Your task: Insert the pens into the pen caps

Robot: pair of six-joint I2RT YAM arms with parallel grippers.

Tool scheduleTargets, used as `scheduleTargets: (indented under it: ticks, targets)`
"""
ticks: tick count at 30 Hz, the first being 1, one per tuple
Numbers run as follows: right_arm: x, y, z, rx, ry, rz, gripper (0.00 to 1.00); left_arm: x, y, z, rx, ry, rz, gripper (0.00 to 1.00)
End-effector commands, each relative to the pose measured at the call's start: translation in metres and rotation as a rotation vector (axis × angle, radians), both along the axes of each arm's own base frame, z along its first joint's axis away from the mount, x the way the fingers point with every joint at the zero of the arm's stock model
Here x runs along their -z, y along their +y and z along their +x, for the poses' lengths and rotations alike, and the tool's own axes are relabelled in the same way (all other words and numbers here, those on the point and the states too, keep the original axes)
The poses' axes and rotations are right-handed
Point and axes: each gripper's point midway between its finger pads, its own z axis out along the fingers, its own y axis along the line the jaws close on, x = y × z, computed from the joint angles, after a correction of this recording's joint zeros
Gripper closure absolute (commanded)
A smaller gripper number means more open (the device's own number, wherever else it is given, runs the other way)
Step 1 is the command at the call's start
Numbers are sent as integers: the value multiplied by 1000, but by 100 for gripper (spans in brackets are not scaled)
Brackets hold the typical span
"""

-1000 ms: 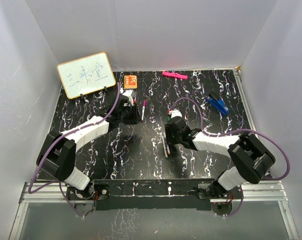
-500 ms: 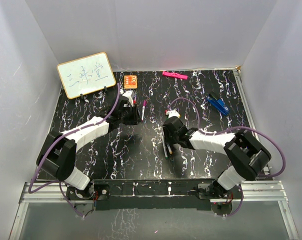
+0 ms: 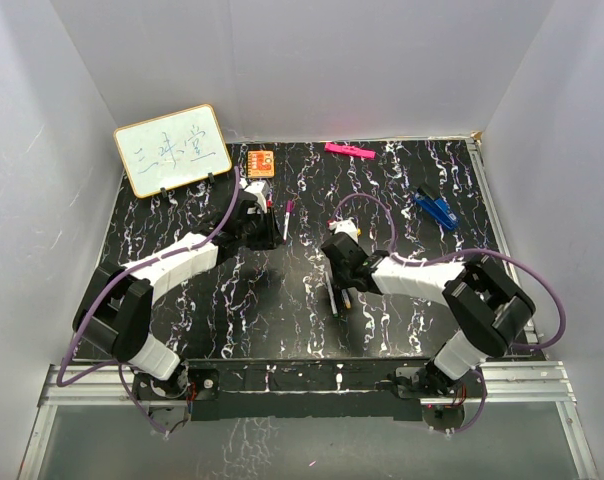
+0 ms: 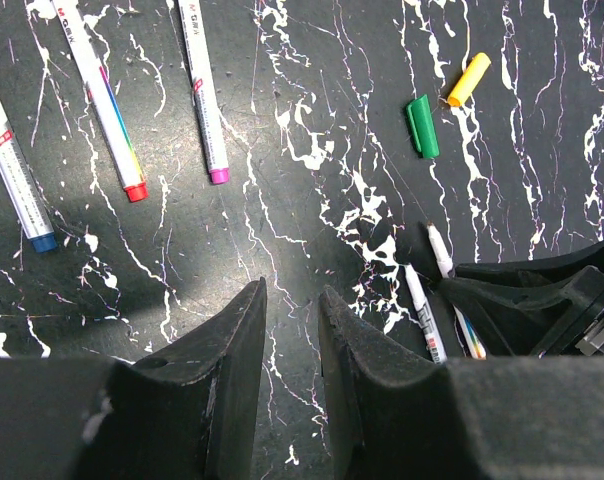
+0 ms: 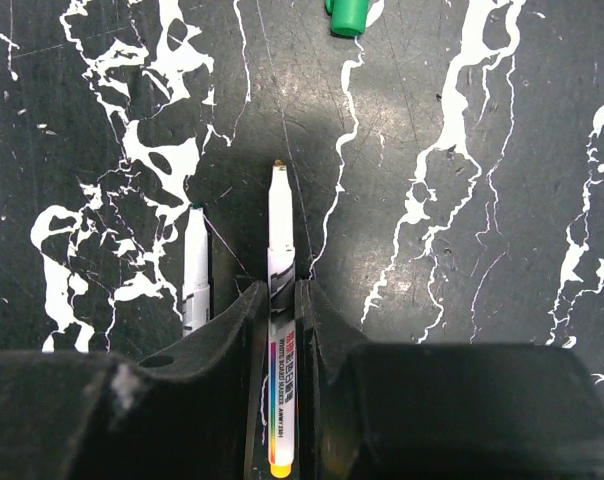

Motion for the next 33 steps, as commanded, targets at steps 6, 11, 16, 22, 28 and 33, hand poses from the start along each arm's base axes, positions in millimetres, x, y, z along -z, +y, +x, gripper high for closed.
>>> scheduleTargets:
  ticks: [6,11,16,22,28,33]
  targets:
    - [37,-32,-33,32,155,-227,83,-4,-5,-1,13,-4,-23,74]
    - [48,-29,-40,25,195,-229,93,-5,-5,-1,13,-2,-22,74]
    - [43,-23,-34,36,176,-207,100,-7,-6,1,17,-7,-18,74]
    - [11,-14,-3,64,46,-206,100,-6,-7,2,25,-5,-17,74]
    - [-51,3,42,101,-159,-153,100,-8,-7,4,37,-24,-14,74]
    - [-114,21,80,138,-349,-42,100,-17,-15,3,80,-78,-60,74]
